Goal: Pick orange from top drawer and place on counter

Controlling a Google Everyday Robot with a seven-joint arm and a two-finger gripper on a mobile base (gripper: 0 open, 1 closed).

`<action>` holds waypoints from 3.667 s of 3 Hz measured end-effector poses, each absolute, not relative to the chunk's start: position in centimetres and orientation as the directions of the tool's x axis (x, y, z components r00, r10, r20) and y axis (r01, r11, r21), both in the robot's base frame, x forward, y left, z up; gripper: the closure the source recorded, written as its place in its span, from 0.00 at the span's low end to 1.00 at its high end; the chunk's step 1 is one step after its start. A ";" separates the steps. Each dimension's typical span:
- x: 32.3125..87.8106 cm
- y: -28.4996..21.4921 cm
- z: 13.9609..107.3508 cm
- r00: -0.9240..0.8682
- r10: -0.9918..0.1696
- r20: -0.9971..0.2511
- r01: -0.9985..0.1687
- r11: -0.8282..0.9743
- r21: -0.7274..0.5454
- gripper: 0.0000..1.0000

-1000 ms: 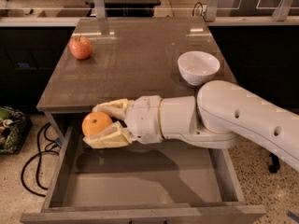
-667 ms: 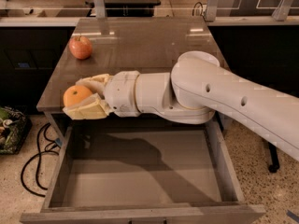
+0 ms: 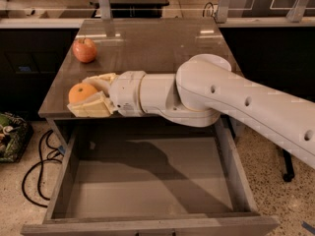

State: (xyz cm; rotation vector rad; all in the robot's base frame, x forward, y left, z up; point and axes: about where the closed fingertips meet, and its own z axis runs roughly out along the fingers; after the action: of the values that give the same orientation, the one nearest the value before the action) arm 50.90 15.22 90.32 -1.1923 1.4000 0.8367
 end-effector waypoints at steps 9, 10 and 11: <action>66.2 6.7 82.7 -0.290 -0.278 -0.916 -0.718 0.696 0.016 1.00; 66.2 6.7 82.8 -0.290 -0.278 -0.916 -0.718 0.696 0.016 0.85; 66.2 6.7 82.9 -0.290 -0.278 -0.916 -0.718 0.696 0.016 0.61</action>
Offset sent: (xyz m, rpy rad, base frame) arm 0.1452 -0.0218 -0.0184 -0.0261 0.0933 -0.3256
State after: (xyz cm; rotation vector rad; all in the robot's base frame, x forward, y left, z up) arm 66.23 6.74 82.85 -0.7793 1.8676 0.5309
